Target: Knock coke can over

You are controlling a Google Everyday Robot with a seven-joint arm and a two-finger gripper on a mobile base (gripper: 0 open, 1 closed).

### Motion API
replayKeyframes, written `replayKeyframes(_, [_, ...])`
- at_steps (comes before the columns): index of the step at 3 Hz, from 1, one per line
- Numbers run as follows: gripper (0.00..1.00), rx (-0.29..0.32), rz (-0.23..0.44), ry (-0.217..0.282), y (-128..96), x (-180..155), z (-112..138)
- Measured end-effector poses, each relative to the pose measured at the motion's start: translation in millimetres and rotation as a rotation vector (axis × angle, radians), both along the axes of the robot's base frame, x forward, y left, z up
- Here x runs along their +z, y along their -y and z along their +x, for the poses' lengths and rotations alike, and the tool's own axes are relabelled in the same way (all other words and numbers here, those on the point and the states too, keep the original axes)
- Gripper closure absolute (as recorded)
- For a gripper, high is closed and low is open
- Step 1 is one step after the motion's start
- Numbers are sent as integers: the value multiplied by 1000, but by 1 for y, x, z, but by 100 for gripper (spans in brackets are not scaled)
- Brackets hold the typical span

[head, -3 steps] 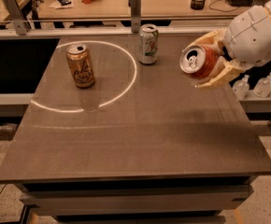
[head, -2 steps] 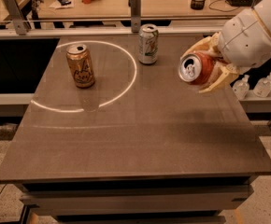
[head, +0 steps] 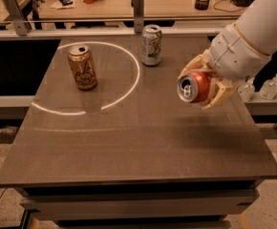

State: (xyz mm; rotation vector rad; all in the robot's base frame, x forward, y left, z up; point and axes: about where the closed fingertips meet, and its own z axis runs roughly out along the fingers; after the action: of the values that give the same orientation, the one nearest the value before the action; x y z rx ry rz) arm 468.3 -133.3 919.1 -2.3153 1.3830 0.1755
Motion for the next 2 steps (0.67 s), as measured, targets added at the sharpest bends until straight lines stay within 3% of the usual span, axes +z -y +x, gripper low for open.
replayKeyframes(2, [100,30,-117,-58,-10,-35,-24])
